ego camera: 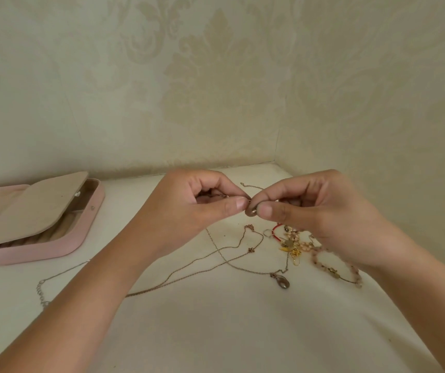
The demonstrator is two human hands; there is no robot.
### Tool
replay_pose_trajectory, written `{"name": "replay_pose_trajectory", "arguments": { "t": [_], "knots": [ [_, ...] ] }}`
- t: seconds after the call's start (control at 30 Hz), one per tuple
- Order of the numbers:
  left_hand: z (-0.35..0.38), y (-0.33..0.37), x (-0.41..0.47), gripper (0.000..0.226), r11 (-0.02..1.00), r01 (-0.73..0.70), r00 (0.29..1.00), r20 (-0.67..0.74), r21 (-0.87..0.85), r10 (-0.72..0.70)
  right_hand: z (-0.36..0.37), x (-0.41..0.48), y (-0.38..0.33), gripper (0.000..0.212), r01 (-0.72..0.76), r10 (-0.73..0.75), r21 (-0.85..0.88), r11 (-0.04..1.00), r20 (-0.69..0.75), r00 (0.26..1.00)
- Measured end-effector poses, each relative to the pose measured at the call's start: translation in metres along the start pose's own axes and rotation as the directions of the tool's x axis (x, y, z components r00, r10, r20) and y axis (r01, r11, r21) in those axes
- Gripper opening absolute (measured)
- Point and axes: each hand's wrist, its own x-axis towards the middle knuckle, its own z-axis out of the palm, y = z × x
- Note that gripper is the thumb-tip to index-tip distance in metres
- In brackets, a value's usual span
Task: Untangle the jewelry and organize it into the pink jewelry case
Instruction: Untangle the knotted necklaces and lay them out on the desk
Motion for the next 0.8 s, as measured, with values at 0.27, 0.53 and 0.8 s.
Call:
{"name": "replay_pose_trajectory", "arguments": {
  "t": [0.27,0.53,0.8],
  "knots": [
    [0.0033,0.0040,-0.0014,0.007,1.000,-0.010,0.995,-0.099,0.003,0.010,-0.0009,-0.0040,-0.0006,0.006,0.012,-0.016,-0.109,0.994,-0.030,0.999],
    [0.0048,0.0048,-0.0035,0.005,0.999,0.034,0.997,-0.065,-0.016,-0.035,0.0011,-0.0057,0.0067,0.010,0.195,-0.249,-0.343,0.919,-0.122,0.961],
    [0.0022,0.0075,-0.0034,0.005,1.000,0.013,0.997,-0.075,-0.014,-0.014,0.0022,-0.0069,0.0020,0.013,0.241,-0.345,-0.440,0.865,-0.174,0.922]
  ]
}}
